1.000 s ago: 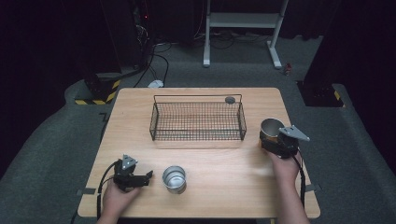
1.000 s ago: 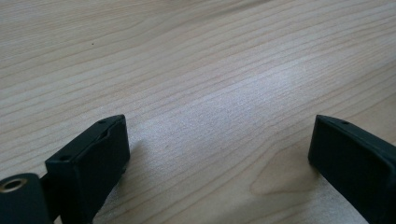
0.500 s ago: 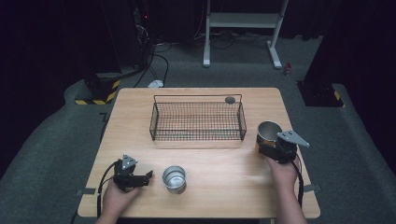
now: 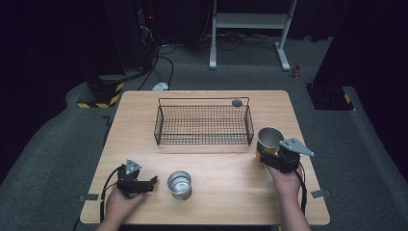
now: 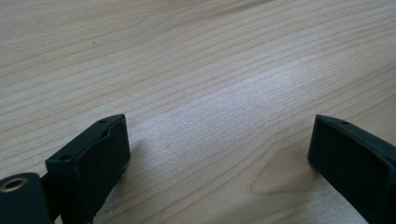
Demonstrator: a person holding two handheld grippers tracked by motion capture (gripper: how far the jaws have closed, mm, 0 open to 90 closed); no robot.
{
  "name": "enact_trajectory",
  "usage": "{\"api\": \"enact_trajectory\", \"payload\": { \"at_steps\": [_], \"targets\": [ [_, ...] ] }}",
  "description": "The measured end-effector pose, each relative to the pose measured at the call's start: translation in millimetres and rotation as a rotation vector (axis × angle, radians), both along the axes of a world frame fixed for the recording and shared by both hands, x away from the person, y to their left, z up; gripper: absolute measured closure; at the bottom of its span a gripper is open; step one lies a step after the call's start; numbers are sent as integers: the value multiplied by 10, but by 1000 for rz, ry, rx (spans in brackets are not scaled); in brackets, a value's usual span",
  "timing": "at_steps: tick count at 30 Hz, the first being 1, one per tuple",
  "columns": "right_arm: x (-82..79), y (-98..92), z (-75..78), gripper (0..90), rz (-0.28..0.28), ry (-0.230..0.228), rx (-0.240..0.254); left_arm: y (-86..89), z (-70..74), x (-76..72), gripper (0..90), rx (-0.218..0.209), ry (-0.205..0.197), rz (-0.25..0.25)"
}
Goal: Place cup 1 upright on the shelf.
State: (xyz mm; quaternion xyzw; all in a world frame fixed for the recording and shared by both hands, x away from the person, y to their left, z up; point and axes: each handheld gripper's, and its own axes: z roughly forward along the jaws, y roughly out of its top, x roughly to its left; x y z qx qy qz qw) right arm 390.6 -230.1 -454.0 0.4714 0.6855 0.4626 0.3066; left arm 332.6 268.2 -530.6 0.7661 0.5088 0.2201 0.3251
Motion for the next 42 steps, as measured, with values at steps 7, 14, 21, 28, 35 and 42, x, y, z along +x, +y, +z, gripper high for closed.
{"api": "enact_trajectory", "payload": {
  "at_steps": [7,14,21,28,35,42],
  "targets": [
    [-52,178,73,144,23,-14,0,7,4,1,59,7,2,-3],
    [-60,331,129,144,28,-18,1,5,4,2,54,3,8,-2],
    [-41,465,133,144,41,-20,20,3,4,2,52,3,7,-1],
    [16,560,201,143,46,-27,26,4,4,3,51,4,7,-1],
    [103,630,324,144,56,-32,10,5,5,2,50,4,9,0],
    [200,707,403,144,70,-28,8,5,5,3,49,4,9,-1]
  ]
}}
